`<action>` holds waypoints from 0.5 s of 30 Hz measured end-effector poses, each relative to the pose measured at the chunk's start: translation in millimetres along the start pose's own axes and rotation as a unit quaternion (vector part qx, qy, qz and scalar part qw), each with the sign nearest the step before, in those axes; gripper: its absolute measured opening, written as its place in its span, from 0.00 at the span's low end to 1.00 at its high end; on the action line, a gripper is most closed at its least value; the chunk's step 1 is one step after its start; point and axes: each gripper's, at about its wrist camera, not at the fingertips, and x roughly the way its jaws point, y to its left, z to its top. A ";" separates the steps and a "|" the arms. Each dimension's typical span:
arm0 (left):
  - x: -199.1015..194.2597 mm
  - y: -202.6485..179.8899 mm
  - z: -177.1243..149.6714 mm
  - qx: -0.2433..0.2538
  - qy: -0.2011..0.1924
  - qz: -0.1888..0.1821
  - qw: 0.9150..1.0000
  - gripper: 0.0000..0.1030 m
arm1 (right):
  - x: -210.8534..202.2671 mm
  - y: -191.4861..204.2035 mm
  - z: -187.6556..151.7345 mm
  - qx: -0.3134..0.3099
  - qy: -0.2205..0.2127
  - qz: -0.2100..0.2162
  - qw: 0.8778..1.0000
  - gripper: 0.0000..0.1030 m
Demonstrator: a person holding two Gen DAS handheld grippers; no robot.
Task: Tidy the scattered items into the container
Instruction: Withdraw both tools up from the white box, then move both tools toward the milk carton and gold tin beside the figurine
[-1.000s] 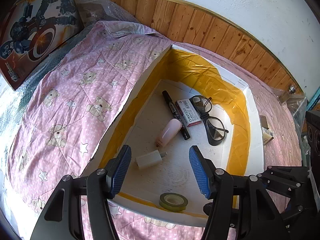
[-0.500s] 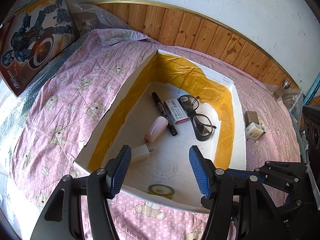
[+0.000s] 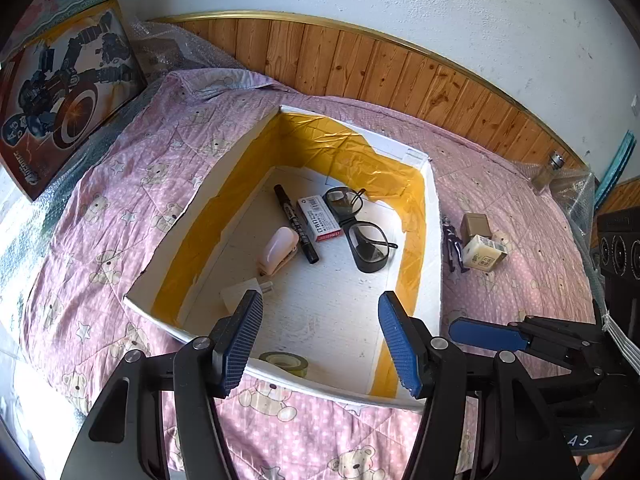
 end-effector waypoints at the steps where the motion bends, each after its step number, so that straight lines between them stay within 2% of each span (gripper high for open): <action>1: -1.0 -3.8 -1.3 0.001 -0.001 -0.002 1.000 0.60 | -3.3 -4.4 -2.2 0.007 -0.004 0.003 1.000 0.53; 15: 1.1 -73.9 -11.1 0.047 0.006 -0.028 0.998 0.60 | -43.4 -75.8 -39.7 0.095 -0.048 0.020 0.994 0.53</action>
